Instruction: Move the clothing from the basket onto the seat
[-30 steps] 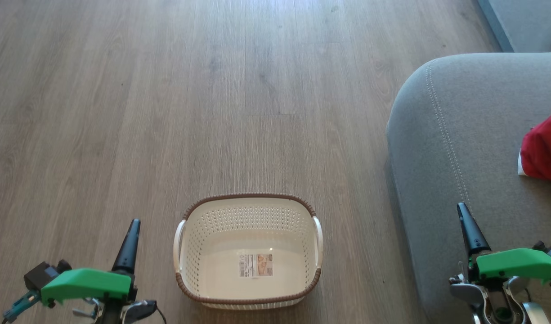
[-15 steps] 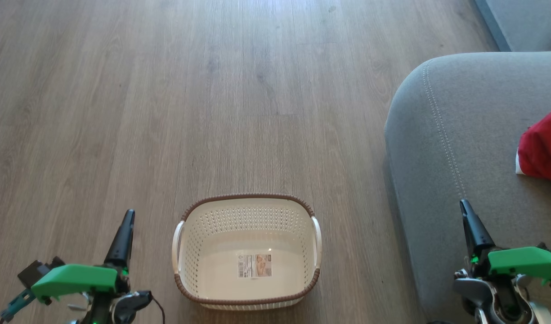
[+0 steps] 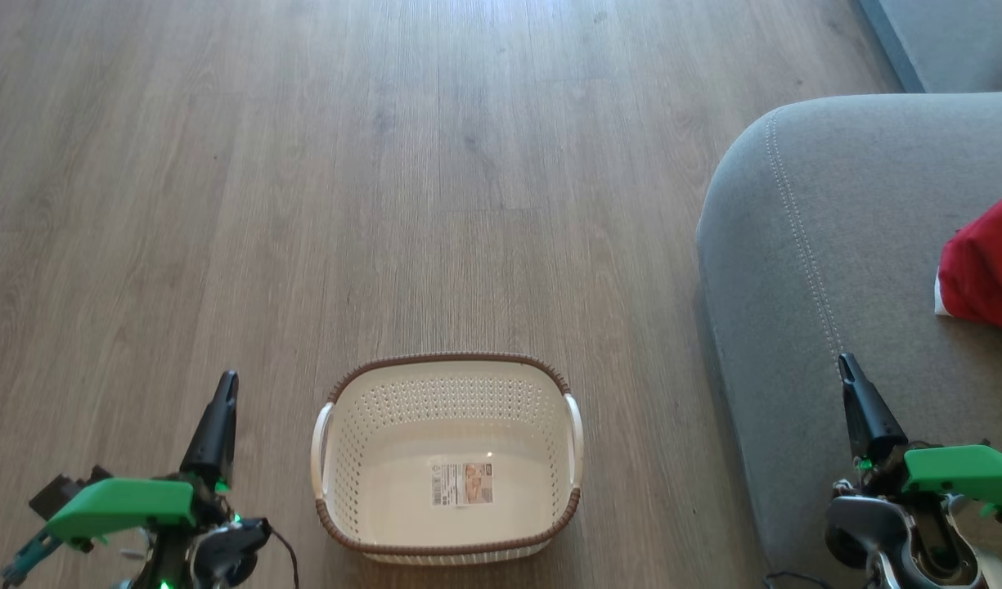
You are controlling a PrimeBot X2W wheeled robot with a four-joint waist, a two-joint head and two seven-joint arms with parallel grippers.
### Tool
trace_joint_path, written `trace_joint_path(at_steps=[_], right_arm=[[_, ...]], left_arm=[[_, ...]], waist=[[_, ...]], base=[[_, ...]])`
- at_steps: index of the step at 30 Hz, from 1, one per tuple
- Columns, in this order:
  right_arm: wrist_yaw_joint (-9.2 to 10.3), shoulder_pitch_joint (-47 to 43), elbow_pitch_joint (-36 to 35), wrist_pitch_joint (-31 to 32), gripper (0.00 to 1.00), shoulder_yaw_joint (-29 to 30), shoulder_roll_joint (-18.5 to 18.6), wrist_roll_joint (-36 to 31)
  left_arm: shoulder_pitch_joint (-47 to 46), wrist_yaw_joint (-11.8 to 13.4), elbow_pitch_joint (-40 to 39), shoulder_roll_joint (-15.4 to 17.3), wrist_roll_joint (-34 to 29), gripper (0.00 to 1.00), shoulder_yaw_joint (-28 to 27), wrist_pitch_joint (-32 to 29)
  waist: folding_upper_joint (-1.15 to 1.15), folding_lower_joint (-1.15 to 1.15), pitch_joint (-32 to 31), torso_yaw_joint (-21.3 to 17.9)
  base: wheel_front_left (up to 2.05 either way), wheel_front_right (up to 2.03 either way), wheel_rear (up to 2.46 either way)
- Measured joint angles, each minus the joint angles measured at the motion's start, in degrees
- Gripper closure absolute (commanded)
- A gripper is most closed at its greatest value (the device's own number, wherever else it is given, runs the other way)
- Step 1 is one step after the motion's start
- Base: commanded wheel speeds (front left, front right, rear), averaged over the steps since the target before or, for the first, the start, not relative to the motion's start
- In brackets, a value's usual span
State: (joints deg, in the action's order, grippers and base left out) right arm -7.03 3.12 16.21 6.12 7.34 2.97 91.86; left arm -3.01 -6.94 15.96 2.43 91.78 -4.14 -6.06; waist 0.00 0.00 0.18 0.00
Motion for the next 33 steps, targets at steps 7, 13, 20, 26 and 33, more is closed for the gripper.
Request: trace_joint_path(at_steps=[7, 13, 20, 26, 33], right_arm=[[0.0, 0.01, 0.0, 0.01, 1.0, 0.01, -0.04, 0.0], [0.0, 0.01, 0.0, 0.01, 1.0, 0.03, -0.1, 0.0], [0.0, 0.01, 0.0, 0.01, 1.0, 0.04, -0.12, 0.0], [0.0, 0.01, 0.0, 0.01, 1.0, 0.05, -0.22, 0.0], [0.0, 0.01, 0.0, 0.01, 1.0, 0.07, -0.3, 0.0]], left_arm=[[-0.5, -0.01, -0.08, -0.01, 0.01, 1.0, -0.05, 0.0], [-0.5, -0.01, -0.08, -0.01, 0.0, 1.0, -0.05, 0.0], [-0.5, -0.01, -0.08, -0.01, 0.01, 1.0, -0.07, 0.0], [-0.5, -0.01, -0.08, -0.01, 0.01, 1.0, -0.07, 0.0], [-0.5, -0.01, -0.08, -0.02, 0.01, 1.0, -0.07, 0.0]], waist=[[0.0, 0.0, 0.0, 0.0], [0.0, 0.0, 0.0, 0.0], [0.0, 0.0, 0.0, 0.0], [0.0, 0.0, 0.0, 0.0], [0.0, 0.0, 0.0, 0.0]], base=[[0.0, 0.0, 0.0], [0.0, 0.0, 0.0], [0.0, 0.0, 0.0], [0.0, 0.0, 0.0], [0.0, 0.0, 0.0]])
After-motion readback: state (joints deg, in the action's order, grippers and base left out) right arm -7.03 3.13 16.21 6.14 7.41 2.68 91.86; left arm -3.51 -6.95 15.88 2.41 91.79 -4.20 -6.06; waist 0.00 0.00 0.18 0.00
